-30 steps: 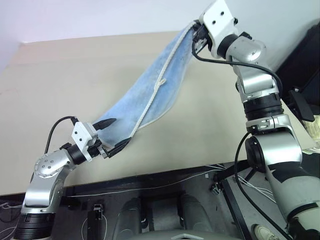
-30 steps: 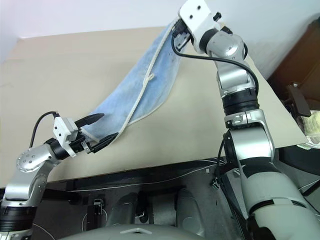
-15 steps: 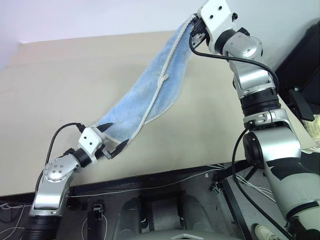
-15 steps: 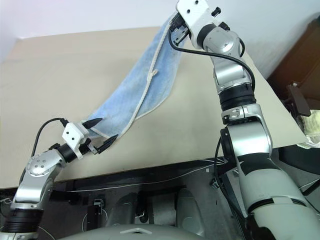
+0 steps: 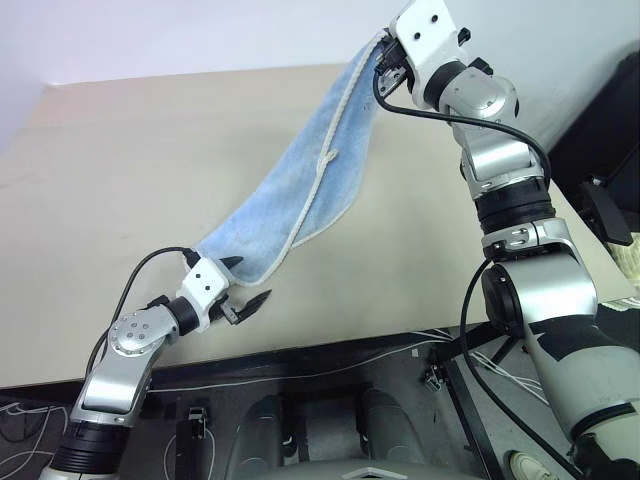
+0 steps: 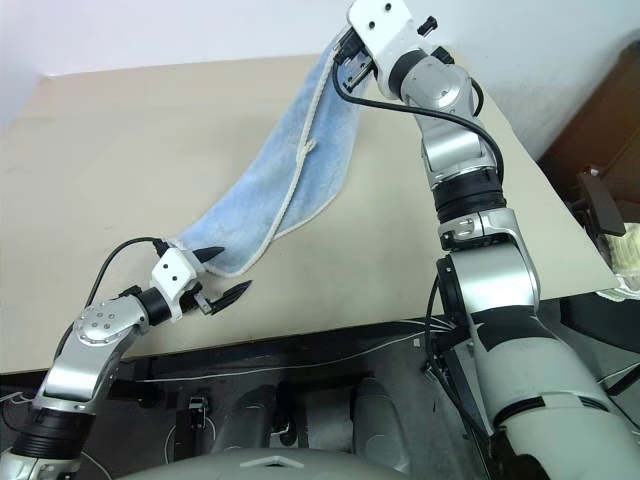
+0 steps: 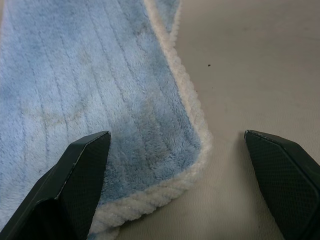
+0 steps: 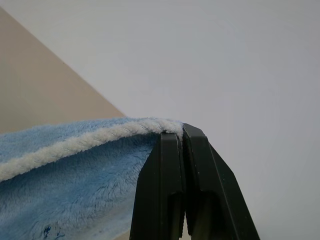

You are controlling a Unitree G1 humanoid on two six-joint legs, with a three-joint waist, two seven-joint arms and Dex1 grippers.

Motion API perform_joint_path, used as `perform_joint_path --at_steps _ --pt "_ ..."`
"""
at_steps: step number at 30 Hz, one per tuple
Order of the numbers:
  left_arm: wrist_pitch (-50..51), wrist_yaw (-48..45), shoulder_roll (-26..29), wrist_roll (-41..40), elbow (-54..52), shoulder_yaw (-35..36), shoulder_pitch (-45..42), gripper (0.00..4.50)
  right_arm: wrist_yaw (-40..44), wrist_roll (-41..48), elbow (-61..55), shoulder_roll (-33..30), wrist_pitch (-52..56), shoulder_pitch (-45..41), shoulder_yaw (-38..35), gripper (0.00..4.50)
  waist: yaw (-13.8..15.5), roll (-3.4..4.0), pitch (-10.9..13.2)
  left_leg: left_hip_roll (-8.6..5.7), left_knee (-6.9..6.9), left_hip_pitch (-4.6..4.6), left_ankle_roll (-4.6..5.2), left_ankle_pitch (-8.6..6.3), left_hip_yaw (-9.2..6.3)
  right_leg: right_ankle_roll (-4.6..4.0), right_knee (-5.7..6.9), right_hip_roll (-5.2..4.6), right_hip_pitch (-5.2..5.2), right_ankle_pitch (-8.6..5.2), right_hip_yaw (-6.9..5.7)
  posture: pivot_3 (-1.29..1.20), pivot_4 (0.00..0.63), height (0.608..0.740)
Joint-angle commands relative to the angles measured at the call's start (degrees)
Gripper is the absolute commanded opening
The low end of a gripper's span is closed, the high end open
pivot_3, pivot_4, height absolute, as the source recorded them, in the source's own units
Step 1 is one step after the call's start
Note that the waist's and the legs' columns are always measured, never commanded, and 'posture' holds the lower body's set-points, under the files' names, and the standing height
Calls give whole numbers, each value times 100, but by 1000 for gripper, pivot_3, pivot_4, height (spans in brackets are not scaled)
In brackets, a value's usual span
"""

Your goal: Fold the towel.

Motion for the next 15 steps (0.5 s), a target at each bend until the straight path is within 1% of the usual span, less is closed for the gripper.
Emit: perform_joint_path --at_steps 1,3,6,8,9,10,11,13,14,15 --pt "598 23 -58 -73 -12 -166 -26 4500 -97 16 -154 -101 -34 -113 -93 55 7 1 0 0 0 1 0 0 0 0 0 -2 2 0 -1 0 150 740" --pt "958 -104 13 -201 -96 -197 -43 4500 -95 36 -214 -114 17 -56 -111 55 18 0 -1 0 1 2 0 0 0 0 2 -3 3 0 -3 0 150 740" --pt "1290 -257 7 -513 -152 -105 -47 3839 -104 36 -292 -146 68 5 -123 0 16 1 -1 0 2 4 0 0 -1 0 3 -3 4 0 -3 0 150 740" --pt "1503 -205 -67 -686 -149 14 -115 3195 -121 31 -313 -167 84 21 -134 0 16 1 -1 0 1 3 0 0 -1 0 2 -3 4 0 -3 0 150 740" --pt "1491 -255 -16 -658 -111 -6 -152 2905 -147 21 -319 -186 94 25 -143 0 11 1 -1 1 0 3 0 0 -1 0 2 -2 3 0 -3 0 150 740" --pt "1450 -294 45 -587 -52 -41 -187 2518 -170 16 -328 -210 103 32 -156 0 7 1 -1 1 0 3 1 0 0 0 2 -1 3 0 -2 0 150 740" --pt "1417 -326 89 -536 -15 -65 -205 2253 -187 14 -345 -225 116 39 -163 0 3 1 -1 1 -1 3 1 1 0 0 2 0 3 0 -2 0 150 740" --pt "1397 -342 118 -518 44 -61 -232 1516 -200 13 -375 -263 136 65 -168 0 -11 1 -1 1 -1 3 1 1 1 0 1 1 2 0 -2 0 150 740" --pt "1395 -345 122 -529 60 -54 -239 1258 -204 14 -385 -277 143 77 -166 0 -17 1 -1 1 -2 3 2 1 2 0 1 2 2 0 -2 0 150 740" --pt "1371 -360 148 -529 94 -32 -245 862 -217 7 -394 -298 148 97 -163 0 -20 1 -1 1 -2 2 2 1 2 1 0 2 2 0 -2 0 150 740"
